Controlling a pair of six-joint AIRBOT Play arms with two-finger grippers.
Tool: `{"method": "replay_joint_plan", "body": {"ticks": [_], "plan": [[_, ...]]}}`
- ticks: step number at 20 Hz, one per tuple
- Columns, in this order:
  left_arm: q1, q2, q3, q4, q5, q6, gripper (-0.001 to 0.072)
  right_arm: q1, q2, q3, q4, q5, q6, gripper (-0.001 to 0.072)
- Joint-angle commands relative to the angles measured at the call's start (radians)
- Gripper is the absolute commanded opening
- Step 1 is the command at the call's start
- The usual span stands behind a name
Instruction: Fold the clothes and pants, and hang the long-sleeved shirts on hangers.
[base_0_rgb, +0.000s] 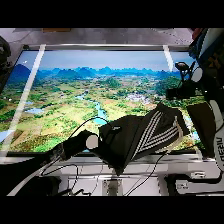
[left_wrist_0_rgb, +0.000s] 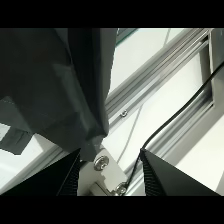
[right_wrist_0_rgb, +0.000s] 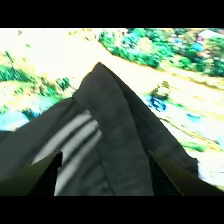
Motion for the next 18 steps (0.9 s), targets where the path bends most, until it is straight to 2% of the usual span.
{"method": "replay_joint_plan", "body": {"ticks": [1,8,11,13,16,17,18], "plan": [[-0.001,0.000,0.000,0.026,0.016,0.004,0.0441,-0.001,-0.118,0.001,0.076,-0.064,0.170,0.0633],[-0.001,0.000,0.000,0.026,0.059,0.004,0.0441,-0.001,-0.280,0.001,0.064,-0.118,0.507,0.0619],[-0.001,0.000,0.000,0.026,0.068,0.004,0.0441,-0.001,-0.298,0.001,0.062,-0.222,0.578,0.0461],[-0.001,0.000,0.000,0.026,0.075,0.004,0.0441,-0.001,-0.301,0.001,0.053,-0.264,0.601,0.0436],[-0.001,0.000,0.000,0.026,0.087,0.004,0.0441,-0.001,-0.312,0.001,0.045,-0.257,0.603,0.0211],[-0.001,0.000,0.000,0.026,0.089,0.004,0.0441,-0.001,-0.312,0.002,0.045,-0.259,0.603,0.0078],[-0.001,0.000,0.000,0.026,0.090,0.004,0.0441,-0.001,-0.310,0.006,0.045,-0.257,0.600,0.0026]]}}
